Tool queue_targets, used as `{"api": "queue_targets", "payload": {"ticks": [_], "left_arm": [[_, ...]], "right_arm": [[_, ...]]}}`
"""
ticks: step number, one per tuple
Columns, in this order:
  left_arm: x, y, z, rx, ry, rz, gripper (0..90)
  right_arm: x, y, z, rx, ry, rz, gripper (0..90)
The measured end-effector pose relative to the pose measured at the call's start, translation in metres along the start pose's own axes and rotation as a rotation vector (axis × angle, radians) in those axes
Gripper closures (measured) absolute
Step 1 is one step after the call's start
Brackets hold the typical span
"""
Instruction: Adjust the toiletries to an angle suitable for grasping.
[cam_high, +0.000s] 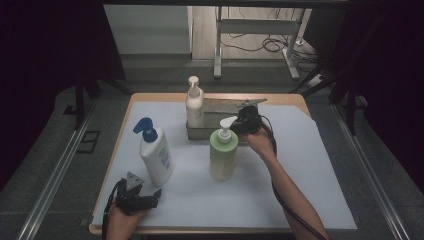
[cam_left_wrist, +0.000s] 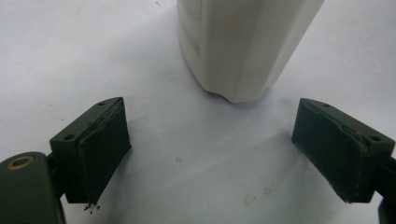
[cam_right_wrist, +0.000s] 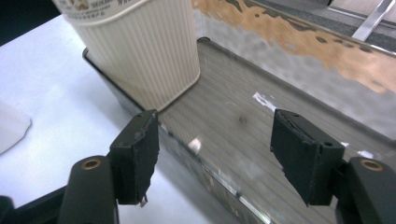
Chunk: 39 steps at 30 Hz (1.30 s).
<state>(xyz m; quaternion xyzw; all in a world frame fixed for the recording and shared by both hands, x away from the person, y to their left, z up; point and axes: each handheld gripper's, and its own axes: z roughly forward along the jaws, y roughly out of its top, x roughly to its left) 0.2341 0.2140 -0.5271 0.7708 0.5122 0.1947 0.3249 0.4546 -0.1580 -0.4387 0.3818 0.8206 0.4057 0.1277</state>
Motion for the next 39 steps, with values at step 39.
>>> {"api": "queue_targets", "payload": {"ticks": [39], "left_arm": [[0.0, 0.0, 0.0, -0.001, 0.002, 0.0, 10.7]], "right_arm": [[0.033, -0.071, -0.084, 0.011, 0.072, -0.14, 8.3]]}}
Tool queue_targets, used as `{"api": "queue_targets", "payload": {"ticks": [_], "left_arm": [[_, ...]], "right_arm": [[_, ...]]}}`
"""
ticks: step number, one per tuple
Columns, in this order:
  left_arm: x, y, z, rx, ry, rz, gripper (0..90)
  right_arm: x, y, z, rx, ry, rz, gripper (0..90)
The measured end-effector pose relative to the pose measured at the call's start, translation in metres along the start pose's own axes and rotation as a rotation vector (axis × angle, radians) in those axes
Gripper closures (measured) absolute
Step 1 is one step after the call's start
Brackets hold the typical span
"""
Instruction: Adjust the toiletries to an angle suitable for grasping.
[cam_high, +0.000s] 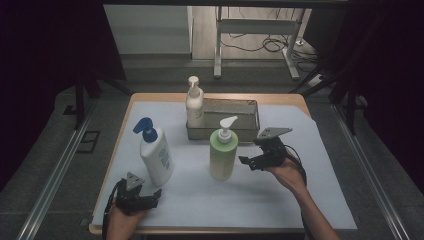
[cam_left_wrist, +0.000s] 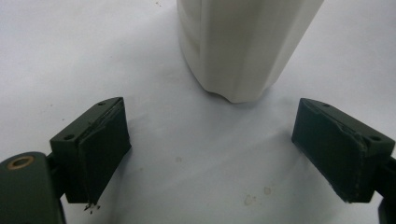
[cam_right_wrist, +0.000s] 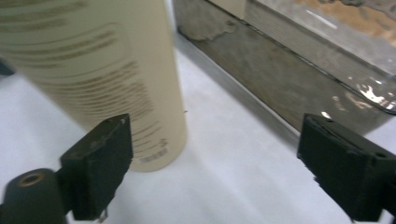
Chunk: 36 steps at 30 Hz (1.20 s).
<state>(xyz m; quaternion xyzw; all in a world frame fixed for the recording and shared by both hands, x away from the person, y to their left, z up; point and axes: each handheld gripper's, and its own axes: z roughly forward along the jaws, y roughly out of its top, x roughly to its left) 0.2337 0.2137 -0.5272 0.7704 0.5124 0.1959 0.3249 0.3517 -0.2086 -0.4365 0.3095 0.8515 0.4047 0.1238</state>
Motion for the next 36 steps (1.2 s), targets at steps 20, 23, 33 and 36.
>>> {"api": "queue_targets", "payload": {"ticks": [20, 23, 33, 36], "left_arm": [[0.0, 0.0, 0.0, -0.001, 0.0, 0.004, 10.7], [0.0, 0.0, 0.0, 0.0, 0.0, 0.004, 10.7], [0.0, 0.0, 0.0, -0.001, 0.0, 0.004, 10.7], [0.0, 0.0, 0.0, 0.0, 0.0, 0.004, 10.7]], "right_arm": [[0.037, 0.019, 0.01, -0.008, 0.072, -0.066, 0.1], [0.042, 0.023, 0.014, -0.003, 0.055, -0.089, 0.2], [0.052, 0.035, 0.028, -0.026, 0.046, -0.099, 4.6], [0.055, 0.037, 0.033, -0.028, 0.042, -0.093, 5.5]]}}
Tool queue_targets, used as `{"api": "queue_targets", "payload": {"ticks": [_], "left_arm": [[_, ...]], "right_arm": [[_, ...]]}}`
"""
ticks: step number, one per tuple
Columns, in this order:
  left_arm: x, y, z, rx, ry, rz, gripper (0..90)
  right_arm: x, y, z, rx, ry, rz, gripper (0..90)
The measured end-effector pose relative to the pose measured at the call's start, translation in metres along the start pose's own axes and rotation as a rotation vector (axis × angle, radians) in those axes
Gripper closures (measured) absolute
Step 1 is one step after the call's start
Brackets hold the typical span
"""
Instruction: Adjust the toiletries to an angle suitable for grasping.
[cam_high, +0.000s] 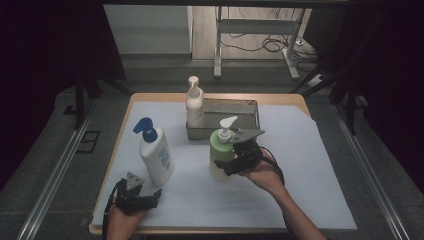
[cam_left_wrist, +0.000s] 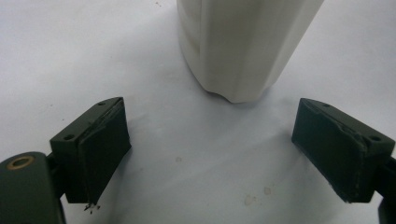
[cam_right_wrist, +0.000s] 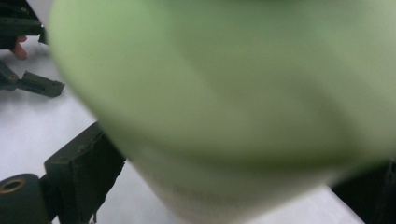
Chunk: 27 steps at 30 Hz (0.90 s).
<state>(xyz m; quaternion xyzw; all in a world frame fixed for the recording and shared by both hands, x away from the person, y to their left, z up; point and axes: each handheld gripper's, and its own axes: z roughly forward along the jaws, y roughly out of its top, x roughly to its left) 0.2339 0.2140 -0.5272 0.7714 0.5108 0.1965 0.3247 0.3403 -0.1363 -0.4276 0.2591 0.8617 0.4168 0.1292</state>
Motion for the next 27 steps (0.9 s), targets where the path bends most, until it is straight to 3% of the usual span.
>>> {"api": "queue_targets", "payload": {"ticks": [9, 18, 27], "left_arm": [[0.0, 0.0, 0.0, 0.0, 0.0, 0.0, 10.7], [0.0, 0.0, 0.0, 0.0, 0.0, 0.0, 10.7], [0.0, 0.0, 0.0, 0.001, 0.0, 0.001, 10.7]], "right_arm": [[0.003, 0.004, 0.011, -0.019, -0.026, 0.018, 11.1], [0.005, 0.002, 0.009, -0.031, -0.046, 0.032, 12.1], [-0.005, 0.009, -0.002, -0.024, -0.054, 0.071, 12.2]]}}
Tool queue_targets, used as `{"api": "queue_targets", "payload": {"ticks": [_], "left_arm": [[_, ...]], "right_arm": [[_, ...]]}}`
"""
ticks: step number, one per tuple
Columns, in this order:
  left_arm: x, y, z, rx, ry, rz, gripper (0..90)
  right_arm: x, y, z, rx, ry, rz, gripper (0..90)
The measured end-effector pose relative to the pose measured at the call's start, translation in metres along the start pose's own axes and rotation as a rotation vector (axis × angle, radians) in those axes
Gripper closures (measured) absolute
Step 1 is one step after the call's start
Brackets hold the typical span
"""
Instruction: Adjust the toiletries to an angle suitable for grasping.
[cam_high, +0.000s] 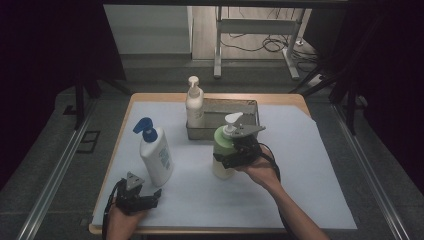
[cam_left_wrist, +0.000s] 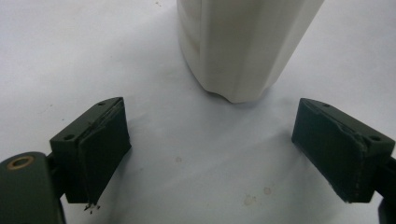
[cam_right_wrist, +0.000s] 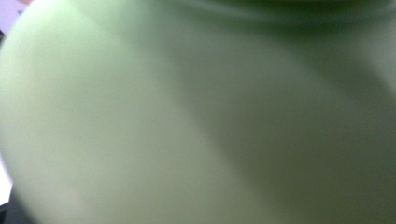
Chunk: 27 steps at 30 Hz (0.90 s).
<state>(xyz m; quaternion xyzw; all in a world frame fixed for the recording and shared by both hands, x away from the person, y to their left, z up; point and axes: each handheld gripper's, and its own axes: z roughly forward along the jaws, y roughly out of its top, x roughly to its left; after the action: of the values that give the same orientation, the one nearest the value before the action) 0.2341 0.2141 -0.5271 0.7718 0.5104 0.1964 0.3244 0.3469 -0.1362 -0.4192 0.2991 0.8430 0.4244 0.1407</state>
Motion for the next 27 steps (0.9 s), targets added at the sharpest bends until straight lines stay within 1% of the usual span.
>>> {"api": "queue_targets", "payload": {"ticks": [3, 7, 13, 27], "left_arm": [[0.0, 0.0, 0.0, 0.0, 0.0, -0.001, 10.7], [0.0, 0.0, 0.0, 0.0, 0.0, -0.001, 10.7], [0.0, 0.0, 0.0, 0.0, 0.0, -0.003, 10.7], [0.0, 0.0, 0.0, -0.002, -0.001, -0.004, 10.7]], "right_arm": [[-0.003, 0.006, -0.005, 0.006, -0.007, 0.009, 12.2], [-0.005, 0.014, -0.011, 0.002, -0.022, 0.001, 12.2], [-0.008, 0.028, -0.017, -0.004, -0.025, 0.008, 12.3], [-0.017, 0.058, -0.025, -0.016, -0.055, 0.011, 12.3]]}}
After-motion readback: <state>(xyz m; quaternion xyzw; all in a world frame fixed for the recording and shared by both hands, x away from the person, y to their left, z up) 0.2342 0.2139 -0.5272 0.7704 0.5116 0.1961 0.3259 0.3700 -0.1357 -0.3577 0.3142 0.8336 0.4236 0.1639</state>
